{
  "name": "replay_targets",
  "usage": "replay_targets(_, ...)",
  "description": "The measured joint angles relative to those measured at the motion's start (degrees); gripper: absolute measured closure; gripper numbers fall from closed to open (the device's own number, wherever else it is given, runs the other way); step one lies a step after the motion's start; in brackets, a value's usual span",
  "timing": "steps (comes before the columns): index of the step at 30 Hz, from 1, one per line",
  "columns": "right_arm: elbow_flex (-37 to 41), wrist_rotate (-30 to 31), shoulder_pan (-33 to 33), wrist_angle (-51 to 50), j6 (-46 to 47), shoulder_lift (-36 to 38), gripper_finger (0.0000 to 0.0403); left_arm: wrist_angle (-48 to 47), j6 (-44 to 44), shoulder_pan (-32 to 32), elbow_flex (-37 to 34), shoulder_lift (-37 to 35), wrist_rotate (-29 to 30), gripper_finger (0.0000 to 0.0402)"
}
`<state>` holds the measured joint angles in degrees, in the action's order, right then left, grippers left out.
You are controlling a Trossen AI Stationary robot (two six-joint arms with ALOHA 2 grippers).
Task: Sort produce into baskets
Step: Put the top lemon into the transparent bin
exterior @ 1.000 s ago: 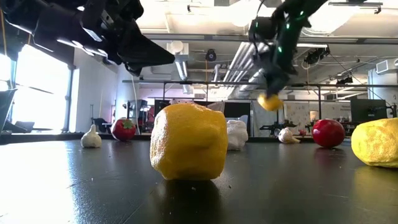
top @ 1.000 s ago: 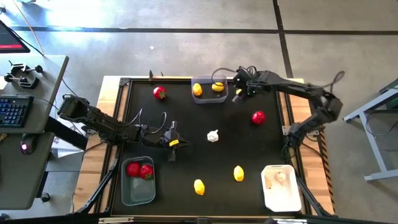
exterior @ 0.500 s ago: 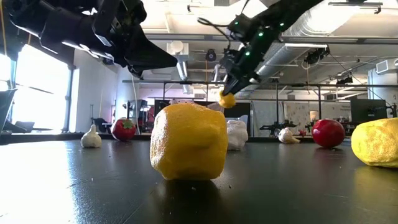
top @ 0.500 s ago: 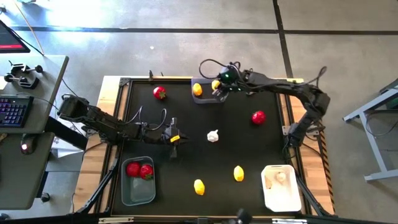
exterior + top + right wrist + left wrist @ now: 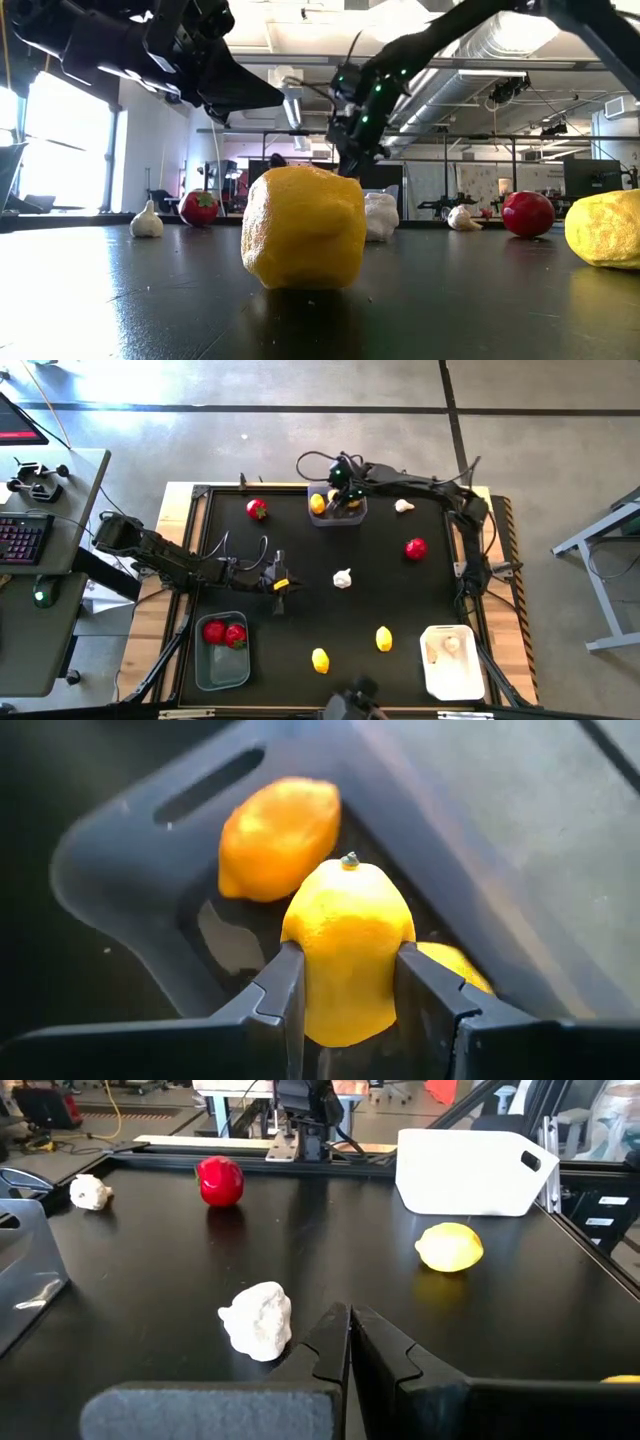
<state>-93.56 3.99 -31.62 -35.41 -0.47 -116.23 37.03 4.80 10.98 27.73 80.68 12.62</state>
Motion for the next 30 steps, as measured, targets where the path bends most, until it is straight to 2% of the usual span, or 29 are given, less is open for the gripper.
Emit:
replay_targets(6, -1.5, 0.0, -0.3, 0.0, 0.0, -3.5, 0.0297, 0.0, -0.4, 0.0, 0.0, 0.0, 0.0, 0.0402)
replay_targets(15, -1.3, 0.1, -0.6, 2.5, 0.5, -4.0, 0.0291, 0.1, -0.5, 0.0, 0.0, 0.0, 0.0, 0.0401)
replay_targets(18, -1.3, 0.1, -0.5, 2.7, 0.6, -4.0, 0.0270, 0.1, -0.5, 0.0, 0.0, 0.0, 0.0, 0.0402)
replay_targets(25, -2.7, 1.6, 0.4, 0.7, 3.4, -4.0, 0.0181, 0.1, -0.5, 0.0, 0.0, 0.0, 0.0, 0.0402)
replay_targets(27, -3.8, 2.7, 0.8, -0.3, 3.9, -3.8, 0.0168, 0.1, -0.5, 0.0, 0.0, 0.0, 0.0, 0.0401)
replay_targets(30, -4.1, 5.5, 1.7, -0.1, 3.7, -2.8, 0.0168, 0.0, -0.5, 0.0, 0.0, 0.0, 0.0, 0.0402)
